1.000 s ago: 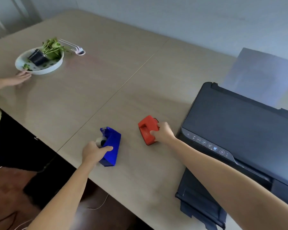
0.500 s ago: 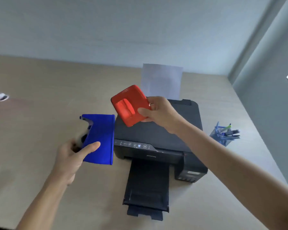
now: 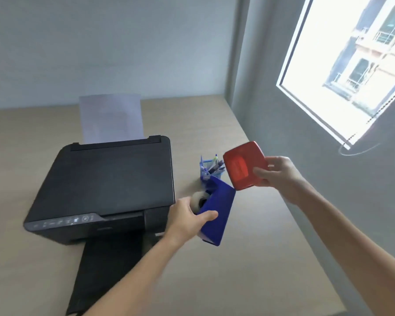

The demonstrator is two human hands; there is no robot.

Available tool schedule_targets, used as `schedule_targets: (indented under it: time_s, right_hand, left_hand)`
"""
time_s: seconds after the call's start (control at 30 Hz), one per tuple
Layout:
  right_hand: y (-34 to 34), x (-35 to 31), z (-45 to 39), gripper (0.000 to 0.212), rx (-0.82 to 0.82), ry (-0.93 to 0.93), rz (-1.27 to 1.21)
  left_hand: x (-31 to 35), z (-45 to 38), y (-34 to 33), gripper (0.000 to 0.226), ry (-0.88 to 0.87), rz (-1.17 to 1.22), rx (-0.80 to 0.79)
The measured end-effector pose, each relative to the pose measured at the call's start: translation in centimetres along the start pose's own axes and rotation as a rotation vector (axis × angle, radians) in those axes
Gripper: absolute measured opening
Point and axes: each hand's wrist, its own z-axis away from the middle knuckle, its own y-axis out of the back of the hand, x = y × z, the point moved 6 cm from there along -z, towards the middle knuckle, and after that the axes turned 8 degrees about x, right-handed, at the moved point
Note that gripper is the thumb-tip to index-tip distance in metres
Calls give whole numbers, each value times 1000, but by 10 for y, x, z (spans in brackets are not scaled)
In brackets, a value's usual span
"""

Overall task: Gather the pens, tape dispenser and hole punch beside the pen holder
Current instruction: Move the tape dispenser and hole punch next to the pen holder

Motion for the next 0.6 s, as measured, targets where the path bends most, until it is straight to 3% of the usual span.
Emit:
schedule_targets:
  time_s: [0.1, 0.3, 0.6]
  right_hand:
    - [16, 56, -14, 17, 28, -121, 57]
    - [-9, 143, -28, 22, -39, -325, 102]
    - [-67, 185, -54, 12, -112, -419, 63]
  left_hand:
    - [-13, -12, -46, 36, 37, -182, 45]
    - [-45, -48, -74, 32, 139, -442, 173]
    - [-67, -73, -112, 39, 282, -647, 172]
